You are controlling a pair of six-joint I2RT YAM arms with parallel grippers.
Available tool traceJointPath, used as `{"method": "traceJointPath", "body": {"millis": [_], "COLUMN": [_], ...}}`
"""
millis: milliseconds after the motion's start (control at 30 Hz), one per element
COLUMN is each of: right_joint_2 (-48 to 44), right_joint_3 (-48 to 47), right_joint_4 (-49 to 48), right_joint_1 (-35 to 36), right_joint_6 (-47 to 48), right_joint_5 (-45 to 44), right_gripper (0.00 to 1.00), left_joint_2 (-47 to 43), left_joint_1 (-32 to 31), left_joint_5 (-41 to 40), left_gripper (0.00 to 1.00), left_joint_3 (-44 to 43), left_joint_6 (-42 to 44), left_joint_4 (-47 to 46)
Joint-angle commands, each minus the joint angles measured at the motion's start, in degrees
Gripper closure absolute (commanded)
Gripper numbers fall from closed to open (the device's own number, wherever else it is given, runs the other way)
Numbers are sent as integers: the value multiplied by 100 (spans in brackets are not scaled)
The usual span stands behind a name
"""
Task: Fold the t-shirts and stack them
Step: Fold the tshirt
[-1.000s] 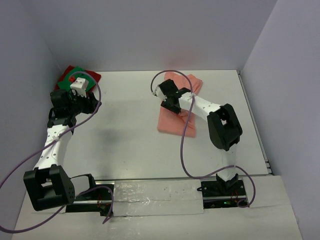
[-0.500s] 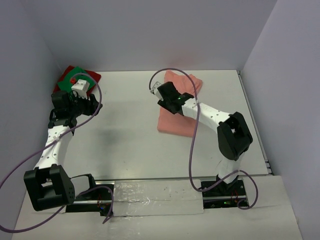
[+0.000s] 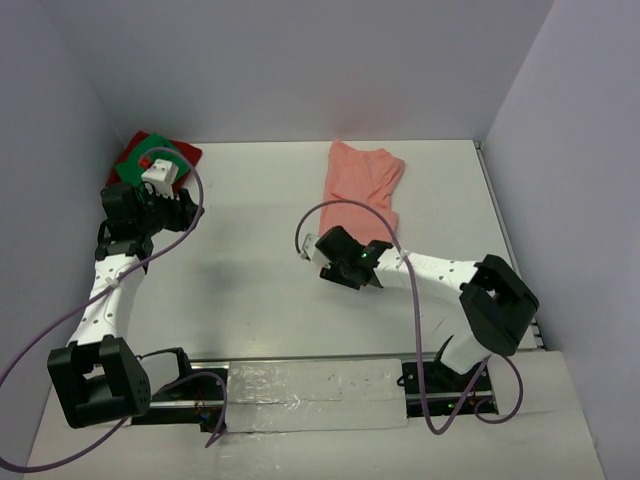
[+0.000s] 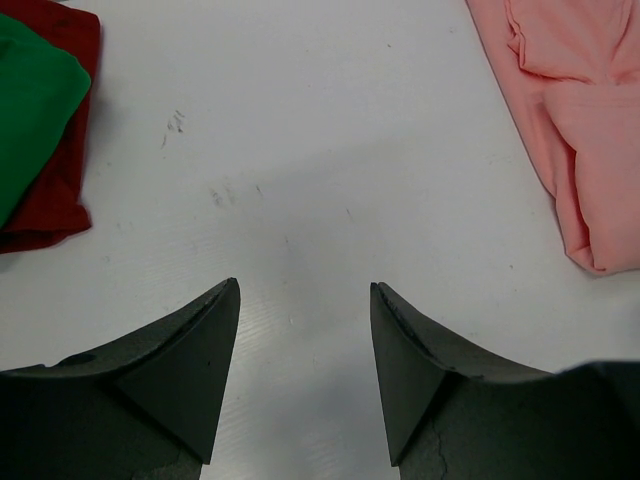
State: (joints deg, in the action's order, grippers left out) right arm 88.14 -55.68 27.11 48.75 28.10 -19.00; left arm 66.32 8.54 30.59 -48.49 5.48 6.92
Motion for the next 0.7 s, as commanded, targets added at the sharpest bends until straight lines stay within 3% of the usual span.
{"method": "traceJointPath", "body": {"millis": [0,267,533,667], "right_joint_2": [63,476,678,827], "right_joint_3": [540,1138,1200,1042], "right_joint_4": [-610,-1734,-2421,-2211], "right_joint_1": [344,662,767,767], "right_joint_6": [265,679,917,725], "right_joint_5": [-769,-2036,-2353,-2170], "right_gripper": [36,36,36,36], "left_joint_2": [-164,-234,-313,-340], "left_joint_1": [25,17,25,17], "left_joint_5": [114,96,70,61], "left_gripper": [36,36,36,37], "left_joint_3": [59,173,208,208], "left_joint_6": [138,156,200,243], "left_joint_4": [-85,-147,-129,-85]}}
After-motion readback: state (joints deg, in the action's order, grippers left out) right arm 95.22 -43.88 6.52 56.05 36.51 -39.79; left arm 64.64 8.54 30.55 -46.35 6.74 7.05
